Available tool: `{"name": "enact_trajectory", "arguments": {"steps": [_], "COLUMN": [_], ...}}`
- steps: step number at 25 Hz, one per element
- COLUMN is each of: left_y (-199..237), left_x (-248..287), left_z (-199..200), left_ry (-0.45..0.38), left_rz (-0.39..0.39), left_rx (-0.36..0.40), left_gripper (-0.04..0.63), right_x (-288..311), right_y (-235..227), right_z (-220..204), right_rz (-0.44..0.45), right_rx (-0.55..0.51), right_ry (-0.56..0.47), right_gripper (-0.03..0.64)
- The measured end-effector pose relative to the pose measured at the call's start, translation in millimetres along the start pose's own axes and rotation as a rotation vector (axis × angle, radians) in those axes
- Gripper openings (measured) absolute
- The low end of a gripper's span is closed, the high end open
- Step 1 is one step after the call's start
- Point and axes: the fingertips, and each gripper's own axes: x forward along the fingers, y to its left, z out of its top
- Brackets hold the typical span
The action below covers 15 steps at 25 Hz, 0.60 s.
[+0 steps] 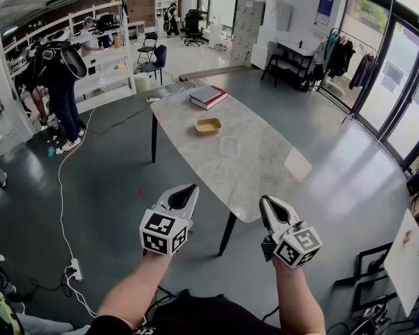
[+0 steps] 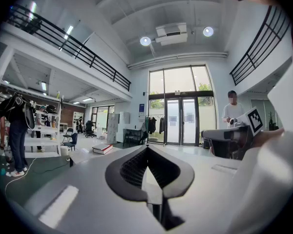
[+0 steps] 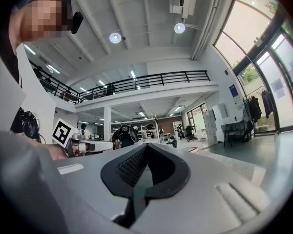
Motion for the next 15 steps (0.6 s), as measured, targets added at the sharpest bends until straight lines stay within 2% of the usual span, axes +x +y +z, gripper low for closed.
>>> {"name": "enact_trajectory", "arguments": {"steps": [9, 15], "left_y": [11, 32], "left_x": [-21, -33], "left_z": [-6, -7], "left_ry": [0.002, -0.003], "left_rz": [-0.001, 0.015], "left_rx": [-0.01, -0.024], "left_gripper": [0.003, 0.002], "right_x": [4, 19], "right_y": [21, 44], "right_z": [-12, -4], "right_rz": [-0.005, 0.045], "right_rx": [0.009, 0.05], "right_ry": [0.024, -0.005], "right_gripper": [0.012, 0.013]}}
